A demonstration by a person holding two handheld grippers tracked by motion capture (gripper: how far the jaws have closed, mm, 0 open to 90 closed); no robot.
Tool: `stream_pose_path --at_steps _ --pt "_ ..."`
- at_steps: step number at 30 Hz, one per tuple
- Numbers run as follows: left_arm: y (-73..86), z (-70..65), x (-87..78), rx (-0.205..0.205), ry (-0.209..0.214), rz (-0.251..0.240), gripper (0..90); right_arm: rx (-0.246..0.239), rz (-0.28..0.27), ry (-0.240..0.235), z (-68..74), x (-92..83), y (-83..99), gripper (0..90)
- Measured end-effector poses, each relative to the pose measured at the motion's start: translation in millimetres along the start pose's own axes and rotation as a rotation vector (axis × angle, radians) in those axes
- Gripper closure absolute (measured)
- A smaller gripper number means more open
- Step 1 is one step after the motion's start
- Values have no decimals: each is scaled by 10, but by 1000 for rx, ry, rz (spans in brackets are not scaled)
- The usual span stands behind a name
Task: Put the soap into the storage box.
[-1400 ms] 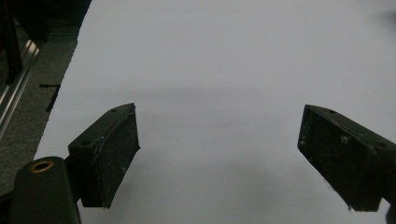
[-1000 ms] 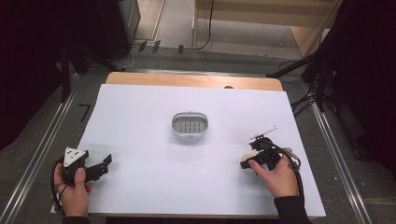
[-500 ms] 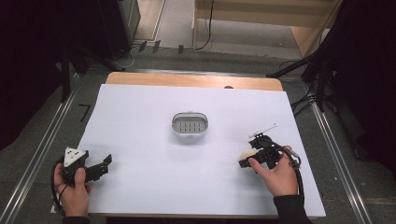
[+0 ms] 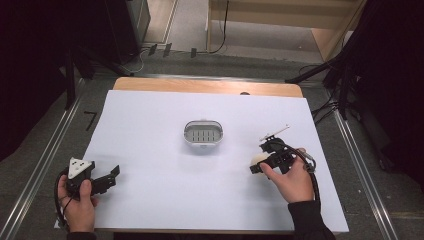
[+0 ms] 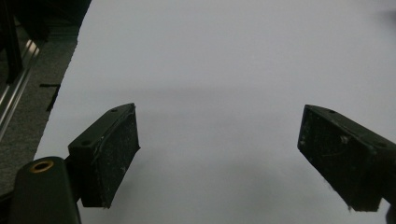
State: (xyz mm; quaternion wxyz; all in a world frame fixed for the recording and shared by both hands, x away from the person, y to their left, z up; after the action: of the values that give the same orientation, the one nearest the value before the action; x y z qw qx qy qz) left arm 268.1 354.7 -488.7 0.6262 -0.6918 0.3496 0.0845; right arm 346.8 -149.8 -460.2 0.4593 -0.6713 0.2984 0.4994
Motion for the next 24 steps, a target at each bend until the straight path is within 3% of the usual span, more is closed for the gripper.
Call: stream_pose_path --at_steps 14,24 --pt "0 1 -2 2 1 -3 136 -21 -14 -11 118 -65 -219 248" --pt "-1 4 -5 0 3 -7 136 -51 -26 -27 292 -89 -421 248"
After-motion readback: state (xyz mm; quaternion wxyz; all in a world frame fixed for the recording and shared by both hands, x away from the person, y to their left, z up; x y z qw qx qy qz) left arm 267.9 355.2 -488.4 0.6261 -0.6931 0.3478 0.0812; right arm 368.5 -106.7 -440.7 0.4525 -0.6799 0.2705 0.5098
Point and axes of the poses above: each handheld gripper's, and its own axes: x roughly forward along the jaws, y roughly out of its underside, z roughly to its left, the point moved 4 cm from there along x, roughly forward along the jaws, and after that the axes turned 15 degrees about y, right-handed, at the moved point
